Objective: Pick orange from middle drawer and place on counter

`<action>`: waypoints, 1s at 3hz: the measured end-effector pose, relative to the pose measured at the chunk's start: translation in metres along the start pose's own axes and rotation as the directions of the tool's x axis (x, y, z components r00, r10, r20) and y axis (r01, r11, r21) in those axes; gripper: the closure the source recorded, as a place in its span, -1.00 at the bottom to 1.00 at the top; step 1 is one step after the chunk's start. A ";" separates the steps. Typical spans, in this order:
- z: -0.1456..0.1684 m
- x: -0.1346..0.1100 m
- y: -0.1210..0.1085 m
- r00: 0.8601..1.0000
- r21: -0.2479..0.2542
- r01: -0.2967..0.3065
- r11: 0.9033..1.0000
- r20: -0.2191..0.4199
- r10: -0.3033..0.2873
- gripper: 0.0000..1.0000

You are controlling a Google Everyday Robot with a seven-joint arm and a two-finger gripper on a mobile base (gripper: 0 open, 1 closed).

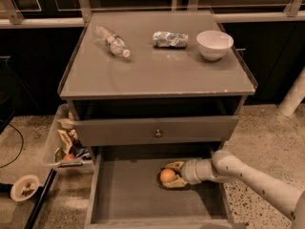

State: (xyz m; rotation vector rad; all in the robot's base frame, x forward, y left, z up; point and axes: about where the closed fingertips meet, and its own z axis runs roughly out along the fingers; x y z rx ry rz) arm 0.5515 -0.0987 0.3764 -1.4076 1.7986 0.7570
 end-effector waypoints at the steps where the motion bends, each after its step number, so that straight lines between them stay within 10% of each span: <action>1: 0.000 0.000 0.000 1.000 0.000 0.000 1.000 0.000 0.000 0.76; 3: -0.011 0.006 0.016 0.997 -0.028 -0.063 0.998 -0.045 0.061 1.00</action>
Offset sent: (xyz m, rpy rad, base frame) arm -0.0085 -0.0028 -0.0076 -0.0169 0.0452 -0.0036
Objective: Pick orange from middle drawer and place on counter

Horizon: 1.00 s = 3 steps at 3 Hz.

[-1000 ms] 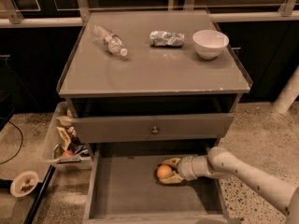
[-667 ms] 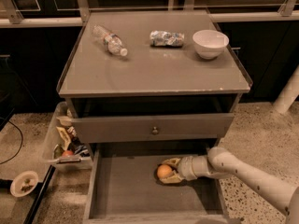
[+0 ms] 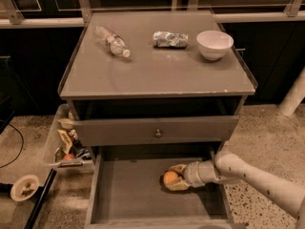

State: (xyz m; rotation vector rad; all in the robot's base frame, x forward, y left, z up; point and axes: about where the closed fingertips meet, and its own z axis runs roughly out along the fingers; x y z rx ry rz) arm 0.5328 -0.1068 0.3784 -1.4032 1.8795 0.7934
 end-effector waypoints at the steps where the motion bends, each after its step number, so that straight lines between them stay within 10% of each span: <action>1: -0.035 -0.024 0.011 1.000 -0.004 0.009 1.000 -0.004 -0.009 1.00; 3: -0.146 -0.125 -0.008 0.992 0.064 0.126 0.990 0.021 -0.127 1.00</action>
Offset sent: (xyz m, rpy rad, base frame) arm 0.0053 -0.0513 0.2064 -0.0027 -0.1451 0.0166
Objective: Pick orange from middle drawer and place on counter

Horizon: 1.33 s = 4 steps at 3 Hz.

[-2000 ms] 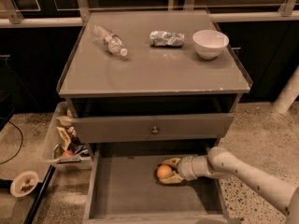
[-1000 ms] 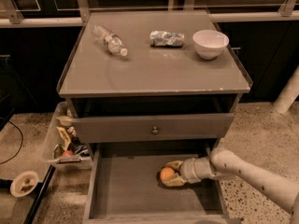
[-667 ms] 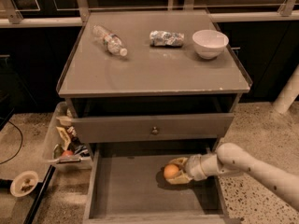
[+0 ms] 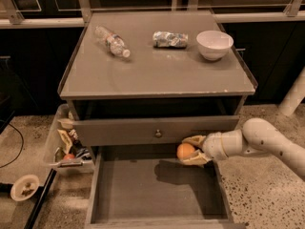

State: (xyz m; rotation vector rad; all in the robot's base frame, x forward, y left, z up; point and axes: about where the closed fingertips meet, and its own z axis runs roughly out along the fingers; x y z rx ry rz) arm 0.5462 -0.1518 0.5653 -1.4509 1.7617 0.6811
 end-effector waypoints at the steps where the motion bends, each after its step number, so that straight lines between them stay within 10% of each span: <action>1: 0.000 0.000 0.000 1.000 0.000 0.000 1.000 0.000 0.000 1.00; 3: -0.010 -0.042 0.029 0.989 -0.015 0.143 0.990 -0.048 -0.143 1.00; 4: -0.034 -0.106 0.048 0.953 -0.026 0.295 0.955 -0.061 -0.296 1.00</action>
Offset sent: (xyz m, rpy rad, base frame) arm -0.0206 0.0147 0.0062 -0.1098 -0.0360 0.0563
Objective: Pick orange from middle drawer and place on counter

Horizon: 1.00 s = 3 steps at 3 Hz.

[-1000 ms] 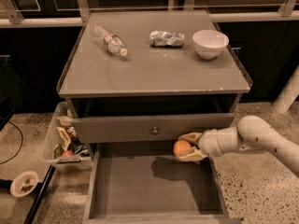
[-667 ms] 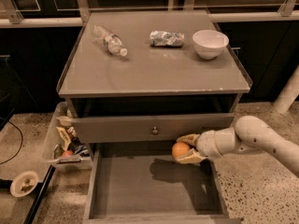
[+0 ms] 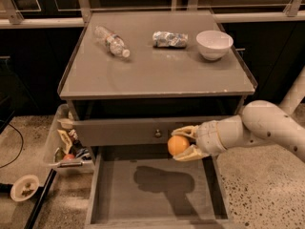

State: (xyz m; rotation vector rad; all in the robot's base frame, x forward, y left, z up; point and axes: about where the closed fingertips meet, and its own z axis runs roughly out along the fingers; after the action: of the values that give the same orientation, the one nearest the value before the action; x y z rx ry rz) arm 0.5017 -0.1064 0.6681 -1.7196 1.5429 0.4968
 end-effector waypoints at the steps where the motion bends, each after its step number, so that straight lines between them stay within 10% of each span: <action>1: -0.037 -0.063 -0.011 0.993 0.018 0.117 0.993 0.000 -0.117 1.00; 3: -0.102 -0.147 -0.053 0.965 0.083 0.258 0.963 0.021 -0.260 1.00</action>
Offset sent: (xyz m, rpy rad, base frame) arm -0.0133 0.0292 0.2244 -0.0592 -0.3003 0.1145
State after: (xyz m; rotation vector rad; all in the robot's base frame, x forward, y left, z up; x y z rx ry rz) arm 0.5044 -0.0857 0.8538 -1.8094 1.2729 0.3230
